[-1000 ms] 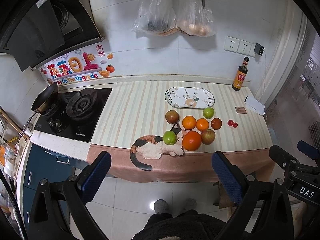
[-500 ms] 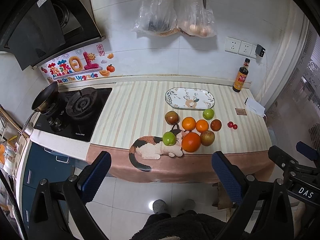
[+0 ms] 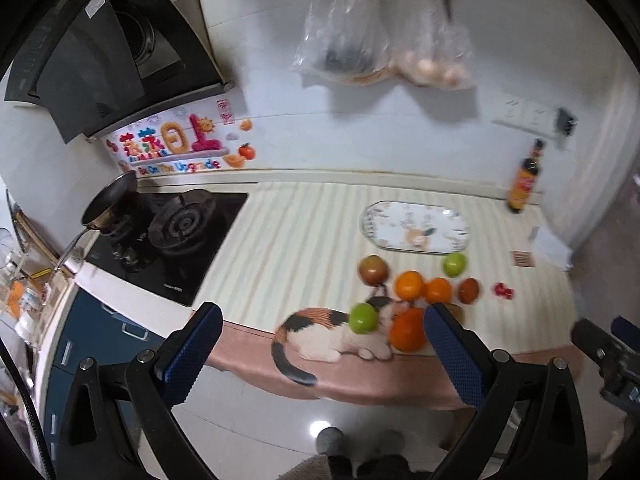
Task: Organize fruits
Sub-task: 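Grasp the large orange with the left tool while the right tool grasps the red apple, then place the orange on the plate with the left tool while the right tool places the apple, then move both tools back toward the fruit cluster, then grasp the brown pear with the left tool while the right tool grasps an orange, then place the pear on the plate with the left tool while the right tool places the orange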
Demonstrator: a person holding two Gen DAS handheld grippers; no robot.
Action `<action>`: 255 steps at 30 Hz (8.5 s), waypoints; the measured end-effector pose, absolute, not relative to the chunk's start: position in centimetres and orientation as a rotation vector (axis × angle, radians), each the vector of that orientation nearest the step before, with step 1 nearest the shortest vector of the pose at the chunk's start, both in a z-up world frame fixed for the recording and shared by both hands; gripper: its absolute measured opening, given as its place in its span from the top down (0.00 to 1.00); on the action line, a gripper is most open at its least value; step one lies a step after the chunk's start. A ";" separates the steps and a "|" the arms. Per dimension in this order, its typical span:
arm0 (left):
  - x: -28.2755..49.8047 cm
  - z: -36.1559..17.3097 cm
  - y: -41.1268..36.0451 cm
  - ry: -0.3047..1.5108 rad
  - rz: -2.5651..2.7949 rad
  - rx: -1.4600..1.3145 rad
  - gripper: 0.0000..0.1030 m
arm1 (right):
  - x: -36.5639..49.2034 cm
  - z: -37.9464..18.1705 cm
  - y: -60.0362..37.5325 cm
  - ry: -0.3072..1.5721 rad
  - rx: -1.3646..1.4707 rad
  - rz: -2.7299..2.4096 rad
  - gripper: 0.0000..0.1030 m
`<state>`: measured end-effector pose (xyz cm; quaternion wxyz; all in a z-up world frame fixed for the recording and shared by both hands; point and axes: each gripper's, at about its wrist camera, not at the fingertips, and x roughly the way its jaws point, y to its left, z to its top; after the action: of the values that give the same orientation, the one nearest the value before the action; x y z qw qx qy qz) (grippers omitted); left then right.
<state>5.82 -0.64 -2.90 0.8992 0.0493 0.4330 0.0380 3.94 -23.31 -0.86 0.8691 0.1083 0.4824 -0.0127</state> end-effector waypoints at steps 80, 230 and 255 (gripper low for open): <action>46.2 -25.2 -10.9 1.418 -0.224 0.009 0.28 | 39.3 -27.7 -33.2 1.365 0.544 -0.003 0.32; 38.1 -34.0 -3.1 1.616 -0.172 -0.105 0.40 | 33.0 -33.1 -20.4 1.583 0.125 0.222 0.33; 39.9 -25.1 -6.6 1.443 -0.260 -0.125 0.42 | 34.2 -26.7 -27.0 1.394 0.411 0.106 0.35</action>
<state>39.92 -6.62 -25.08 0.7412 -0.0571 0.6583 -0.1185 34.18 -26.97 -26.75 0.7462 0.1880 0.6368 0.0483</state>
